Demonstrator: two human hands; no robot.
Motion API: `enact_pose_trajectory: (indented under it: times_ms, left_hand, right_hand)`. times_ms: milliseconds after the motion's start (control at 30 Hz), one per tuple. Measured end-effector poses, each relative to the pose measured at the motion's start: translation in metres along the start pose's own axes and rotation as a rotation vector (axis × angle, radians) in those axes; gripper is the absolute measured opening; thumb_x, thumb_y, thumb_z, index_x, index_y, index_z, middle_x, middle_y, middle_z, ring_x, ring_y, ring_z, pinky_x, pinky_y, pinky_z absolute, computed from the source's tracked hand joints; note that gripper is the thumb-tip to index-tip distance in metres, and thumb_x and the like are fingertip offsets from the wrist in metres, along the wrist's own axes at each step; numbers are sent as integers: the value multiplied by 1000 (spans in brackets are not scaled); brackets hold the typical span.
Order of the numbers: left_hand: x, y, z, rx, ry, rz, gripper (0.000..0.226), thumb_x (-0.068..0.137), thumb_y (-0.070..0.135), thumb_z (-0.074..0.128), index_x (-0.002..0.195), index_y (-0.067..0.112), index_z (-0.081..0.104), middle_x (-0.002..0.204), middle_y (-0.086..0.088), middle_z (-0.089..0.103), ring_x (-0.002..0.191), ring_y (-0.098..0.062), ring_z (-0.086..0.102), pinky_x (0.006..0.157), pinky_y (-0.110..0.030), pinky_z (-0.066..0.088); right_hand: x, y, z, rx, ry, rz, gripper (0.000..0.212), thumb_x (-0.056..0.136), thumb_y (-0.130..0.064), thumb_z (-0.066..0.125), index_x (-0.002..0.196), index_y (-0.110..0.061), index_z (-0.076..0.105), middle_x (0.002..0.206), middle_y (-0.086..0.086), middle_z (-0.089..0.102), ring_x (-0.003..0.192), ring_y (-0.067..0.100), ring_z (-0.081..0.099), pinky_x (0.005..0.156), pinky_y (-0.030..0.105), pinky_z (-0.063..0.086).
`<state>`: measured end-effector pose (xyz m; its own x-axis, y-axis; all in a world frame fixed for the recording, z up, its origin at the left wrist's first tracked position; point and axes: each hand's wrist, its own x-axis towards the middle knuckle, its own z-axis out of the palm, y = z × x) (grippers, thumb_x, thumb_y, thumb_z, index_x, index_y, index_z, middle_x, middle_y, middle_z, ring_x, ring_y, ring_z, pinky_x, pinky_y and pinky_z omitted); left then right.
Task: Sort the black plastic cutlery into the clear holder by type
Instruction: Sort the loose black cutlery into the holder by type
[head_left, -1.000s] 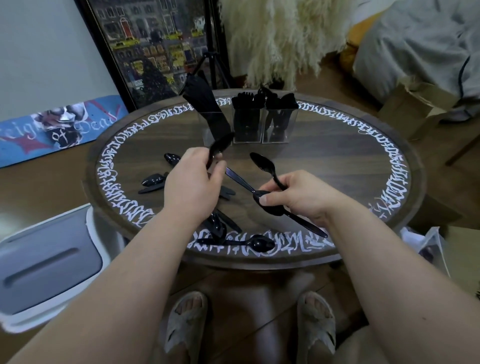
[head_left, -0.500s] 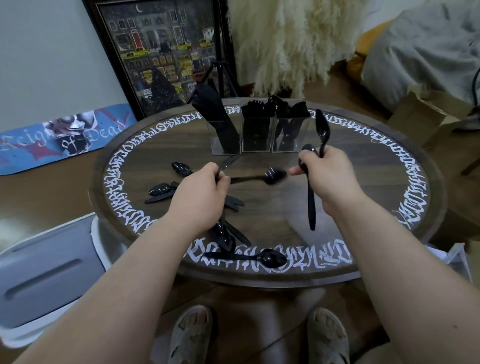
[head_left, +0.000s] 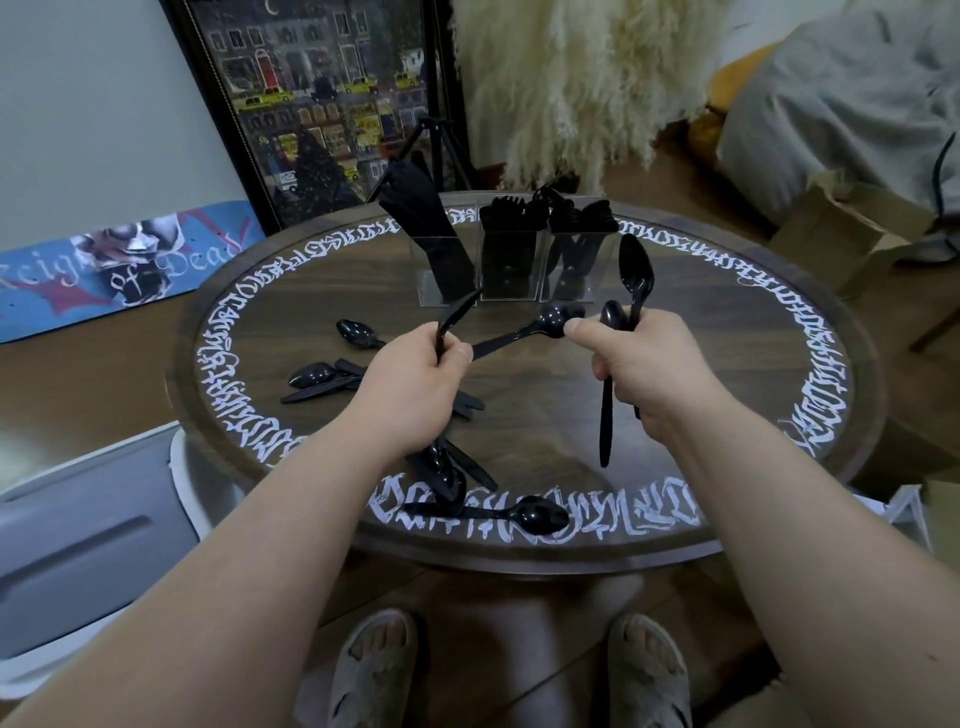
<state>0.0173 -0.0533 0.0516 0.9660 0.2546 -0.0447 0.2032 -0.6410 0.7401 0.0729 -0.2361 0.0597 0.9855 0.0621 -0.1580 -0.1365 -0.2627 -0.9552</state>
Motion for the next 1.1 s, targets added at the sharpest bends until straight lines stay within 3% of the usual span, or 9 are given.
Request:
enact_pose_trajectory:
  times_ms: [100,300,400,567,667,767,867,967,1100]
  left_hand:
    - [1,-1,1,10,-28,13,23,97,29,45,79,16,51,73,0,57,65,-15,49,61,-30,40]
    - [-2,-1,5,109,-51,134,16,94,30,53,82,20,55,73,6,57,70,-11,53,64,-27,43]
    - [-3,0,6,176,-26,198,11,90,31,59,82,23,60,77,8,62,74,-8,56,70,-28,45]
    - [-3,0,6,130,-47,207,13,84,39,67,82,27,61,79,13,62,78,-5,57,72,-25,47]
    - [-2,3,3,-117,-140,31,26,89,52,51,91,26,47,89,6,58,79,-13,54,74,-34,43]
    - [1,1,1,-229,-150,-54,19,95,42,33,89,25,39,94,-2,54,72,-18,46,65,-35,37]
    - [3,0,3,-168,-75,-29,33,101,36,32,89,15,54,83,-2,60,65,-16,53,62,-32,43]
    - [3,-1,5,-158,-119,-47,32,100,37,40,88,21,65,83,1,67,70,-13,65,64,-32,56]
    - [5,-5,4,23,-58,4,36,95,43,51,81,19,74,70,1,70,67,-12,63,68,-29,50]
  right_hand:
    - [2,1,0,-12,18,21,29,85,-39,67,83,-11,64,63,2,50,29,1,36,43,17,28]
    - [6,3,-1,-7,79,45,50,83,-46,68,94,3,66,61,3,49,26,1,34,32,9,25]
    - [6,2,-2,-22,76,74,43,84,-44,67,88,-1,67,58,0,50,25,1,34,32,10,25]
    - [7,2,-4,-56,87,123,12,81,-20,59,78,-9,55,60,5,40,34,9,28,38,20,23]
    - [10,6,-6,-63,110,52,22,78,-12,60,64,-14,44,62,5,37,55,17,28,50,27,23]
    - [11,8,-5,-100,71,4,28,79,-10,61,59,-16,41,61,3,39,63,19,33,57,30,28]
    - [10,10,-5,-117,38,-64,28,77,-7,61,60,-16,42,61,3,40,65,19,36,60,32,30]
    - [8,7,-3,-73,-17,-145,26,79,-7,64,62,-15,47,55,-4,43,55,12,39,56,26,32]
    - [2,1,4,58,-211,-212,21,81,-7,69,68,-15,55,49,-11,46,47,3,40,50,16,31]
